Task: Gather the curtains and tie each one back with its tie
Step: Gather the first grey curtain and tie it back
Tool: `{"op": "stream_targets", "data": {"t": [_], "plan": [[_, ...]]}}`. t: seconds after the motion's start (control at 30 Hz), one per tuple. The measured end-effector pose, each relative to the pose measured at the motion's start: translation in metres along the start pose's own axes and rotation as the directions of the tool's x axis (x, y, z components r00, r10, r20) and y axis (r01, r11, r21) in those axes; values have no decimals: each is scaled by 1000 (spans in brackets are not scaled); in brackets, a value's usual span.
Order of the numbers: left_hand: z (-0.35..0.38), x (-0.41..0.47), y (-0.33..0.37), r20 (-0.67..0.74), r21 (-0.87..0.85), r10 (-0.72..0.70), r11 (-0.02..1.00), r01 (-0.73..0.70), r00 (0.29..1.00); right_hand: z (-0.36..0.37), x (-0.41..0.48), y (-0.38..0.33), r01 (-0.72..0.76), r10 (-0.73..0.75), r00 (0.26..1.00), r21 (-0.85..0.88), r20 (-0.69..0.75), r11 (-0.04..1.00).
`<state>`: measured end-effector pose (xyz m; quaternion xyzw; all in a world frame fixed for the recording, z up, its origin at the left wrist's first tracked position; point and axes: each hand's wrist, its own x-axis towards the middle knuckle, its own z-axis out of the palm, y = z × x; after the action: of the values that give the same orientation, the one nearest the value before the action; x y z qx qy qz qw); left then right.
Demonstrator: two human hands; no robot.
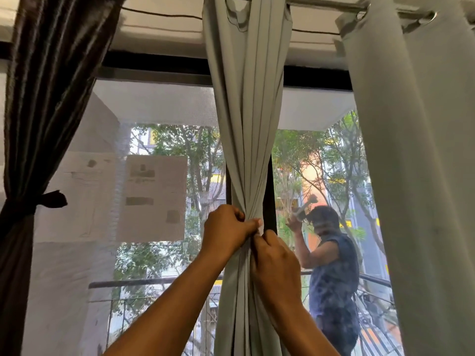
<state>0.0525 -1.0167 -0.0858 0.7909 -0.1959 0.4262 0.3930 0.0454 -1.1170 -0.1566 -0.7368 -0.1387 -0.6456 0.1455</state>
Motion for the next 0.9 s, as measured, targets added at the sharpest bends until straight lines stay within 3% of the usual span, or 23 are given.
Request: {"op": "stream_targets", "data": {"t": [0.07, 0.1, 0.17, 0.2, 0.23, 0.33, 0.43, 0.53, 0.63, 0.7, 0.73, 0.77, 0.83, 0.9], "plan": [[-1, 3, -1, -10, 113, 45, 993, -44, 999, -5, 6, 9, -17, 2, 990, 102, 142, 995], [-2, 5, -2, -3, 149, 63, 987, -62, 998, -9, 15, 18, -124, 74, 970, 211, 231, 970], [-2, 7, -5, 19, 176, 88, 980, -90, 996, -17, 36, 32, -423, 288, 900, 495, 328, 759], [-1, 7, -6, 22, 183, 101, 978, -103, 995, -19, 49, 37, -509, 370, 861, 556, 349, 657], [0, 5, -7, 12, 190, 118, 975, -118, 993, -19, 63, 39, -545, 399, 838, 546, 372, 636], [6, -3, -10, -62, 160, 180, 973, -168, 982, -16, 95, 26, -569, 303, 780, 418, 548, 709], [9, -11, -14, -144, 62, 167, 985, -159, 975, -10, 108, 14, -558, 262, 729, 328, 633, 762], [10, -19, -18, -88, 28, 188, 982, -186, 978, 1, 106, 12, -501, 287, 768, 257, 573, 826], [-8, -13, -23, 174, -26, 161, 987, -159, 971, 1, 103, 10, -343, 256, 816, 79, 518, 936], [-37, 7, -25, 423, -112, 104, 992, -62, 900, -1, 105, 9, -261, 206, 826, 32, 524, 965], [-52, 22, -23, 435, -132, 89, 991, -34, 896, -1, 105, 8, -195, 166, 836, 0, 523, 981], [-67, 40, -17, 334, -157, 74, 987, -21, 940, -1, 105, 7, -119, 120, 843, -35, 525, 992], [-89, 84, 4, 2, -274, 17, 962, -16, 1000, 1, 105, 6, -41, 69, 845, -63, 530, 997], [-97, 123, 36, -64, -357, 4, 934, -27, 998, 3, 105, 8, -27, 66, 841, -81, 537, 996]]}}
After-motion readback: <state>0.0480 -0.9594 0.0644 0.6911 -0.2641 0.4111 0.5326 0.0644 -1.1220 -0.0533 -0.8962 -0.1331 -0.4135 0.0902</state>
